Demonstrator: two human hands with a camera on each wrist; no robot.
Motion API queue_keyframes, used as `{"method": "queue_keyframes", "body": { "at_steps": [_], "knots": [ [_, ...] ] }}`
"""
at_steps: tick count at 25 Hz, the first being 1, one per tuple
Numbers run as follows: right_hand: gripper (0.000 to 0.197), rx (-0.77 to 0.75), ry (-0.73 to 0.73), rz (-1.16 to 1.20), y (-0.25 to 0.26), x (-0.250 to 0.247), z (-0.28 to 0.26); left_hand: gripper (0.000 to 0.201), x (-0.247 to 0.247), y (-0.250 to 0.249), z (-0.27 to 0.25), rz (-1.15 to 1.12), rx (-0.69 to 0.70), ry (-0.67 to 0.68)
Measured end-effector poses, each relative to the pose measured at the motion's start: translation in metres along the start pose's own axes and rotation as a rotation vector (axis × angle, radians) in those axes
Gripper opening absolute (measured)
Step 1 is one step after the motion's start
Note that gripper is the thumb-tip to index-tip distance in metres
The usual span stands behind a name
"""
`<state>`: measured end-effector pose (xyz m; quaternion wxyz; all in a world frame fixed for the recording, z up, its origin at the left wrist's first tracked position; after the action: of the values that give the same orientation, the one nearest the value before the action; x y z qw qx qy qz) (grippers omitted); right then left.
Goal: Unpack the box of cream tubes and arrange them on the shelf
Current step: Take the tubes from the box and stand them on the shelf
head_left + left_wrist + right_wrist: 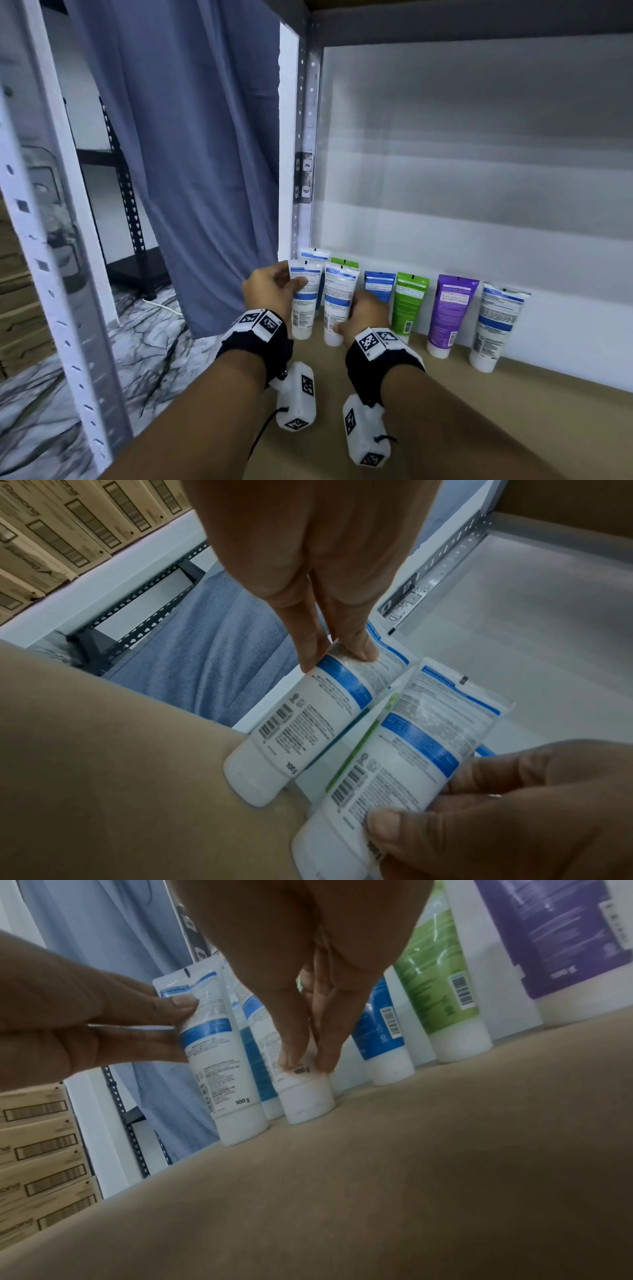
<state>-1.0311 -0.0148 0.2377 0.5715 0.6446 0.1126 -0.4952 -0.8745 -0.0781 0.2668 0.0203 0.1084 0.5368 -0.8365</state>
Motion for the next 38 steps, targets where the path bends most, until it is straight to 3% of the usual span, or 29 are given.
{"method": "queue_keyframes", "body": {
  "at_steps": [5,10,13,18,22,27,31,34,38],
  "knots": [
    [0.045,0.003,-0.001,0.002,0.000,0.000,0.005,0.026,0.003,0.005,0.007,0.001,-0.003,0.009],
    [0.052,0.071,0.110,-0.026,-0.001,-0.006,-0.006,0.025,-0.001,0.005,-0.005,0.038,-0.035,0.038],
    [0.038,0.128,0.138,-0.064,-0.001,-0.017,-0.027,0.037,-0.013,0.006,-0.020,0.083,-0.136,0.012],
    [0.031,0.093,0.224,-0.022,0.015,-0.020,-0.093,0.011,-0.046,-0.012,-0.089,0.122,-0.235,0.116],
    [0.021,0.014,0.247,0.018,0.038,-0.008,-0.163,0.021,-0.081,-0.018,-0.154,0.157,-0.282,0.180],
    [0.008,-0.142,0.338,0.196,0.066,0.010,-0.265,0.028,-0.144,-0.016,-0.247,0.373,-0.248,0.092],
    [0.005,-0.184,0.496,0.198,0.070,0.059,-0.326,0.024,-0.186,0.019,-0.320,0.620,-0.336,0.142],
    [0.025,-0.201,0.625,0.040,0.059,0.119,-0.356,0.015,-0.210,0.079,-0.373,0.689,-0.522,0.200],
    [0.018,-0.106,0.750,0.023,0.022,0.197,-0.383,0.012,-0.227,0.158,-0.434,0.710,-0.743,0.248]
  ]
}}
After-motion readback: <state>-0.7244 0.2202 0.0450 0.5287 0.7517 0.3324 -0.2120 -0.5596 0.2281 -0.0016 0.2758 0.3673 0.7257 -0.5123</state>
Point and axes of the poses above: each hand's wrist, its own z-axis towards the middle knuckle, its own x-axis out of the palm, y = z × x, the point moved 3 cm from there along z, towards the middle knuckle, and after that the axes turned 6 degrees about y, right-handed, at the moved point
